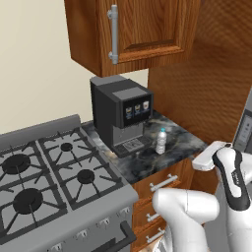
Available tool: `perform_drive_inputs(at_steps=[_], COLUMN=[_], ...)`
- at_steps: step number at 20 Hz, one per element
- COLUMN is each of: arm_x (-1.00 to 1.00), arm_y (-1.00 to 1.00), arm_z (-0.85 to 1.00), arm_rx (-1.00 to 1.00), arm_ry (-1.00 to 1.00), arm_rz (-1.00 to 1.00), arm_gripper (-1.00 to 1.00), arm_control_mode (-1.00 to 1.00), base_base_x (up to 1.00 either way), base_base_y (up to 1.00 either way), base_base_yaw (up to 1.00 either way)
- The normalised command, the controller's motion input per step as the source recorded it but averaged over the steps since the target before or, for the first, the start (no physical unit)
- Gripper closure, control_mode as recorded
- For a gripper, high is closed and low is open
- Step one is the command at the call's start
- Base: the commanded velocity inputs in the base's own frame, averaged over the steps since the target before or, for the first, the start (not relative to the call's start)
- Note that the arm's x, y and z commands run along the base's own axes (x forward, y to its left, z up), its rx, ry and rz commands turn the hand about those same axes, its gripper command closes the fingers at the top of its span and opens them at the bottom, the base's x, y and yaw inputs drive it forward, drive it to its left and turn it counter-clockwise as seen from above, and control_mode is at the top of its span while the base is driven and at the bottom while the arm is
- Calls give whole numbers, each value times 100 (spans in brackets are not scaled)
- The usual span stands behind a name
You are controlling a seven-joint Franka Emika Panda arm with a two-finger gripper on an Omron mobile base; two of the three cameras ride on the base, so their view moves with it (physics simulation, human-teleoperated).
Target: Take the bottled waters from the counter and place them in the freezer to freeze. Close the freezer door after placing the bottles.
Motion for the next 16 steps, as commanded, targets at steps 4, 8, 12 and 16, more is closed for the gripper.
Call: perform_drive_inputs(at_steps=[4,8,12,16], arm_x=[21,52,40,30], arm_y=[25,28,41,25], arm_z=[-6,-17,-28,-22], arm_rx=[0,0,0,0], arm_ry=[1,4,2,0], arm_rz=[2,1,9,7], arm_gripper=[-100,-100,-100,-100], arm_control_mode=[-100,-100,-100,-100], base_base_x=[0,0,0,0], base_base_y=[0,0,0,0], base_base_yaw=[0,0,0,0])
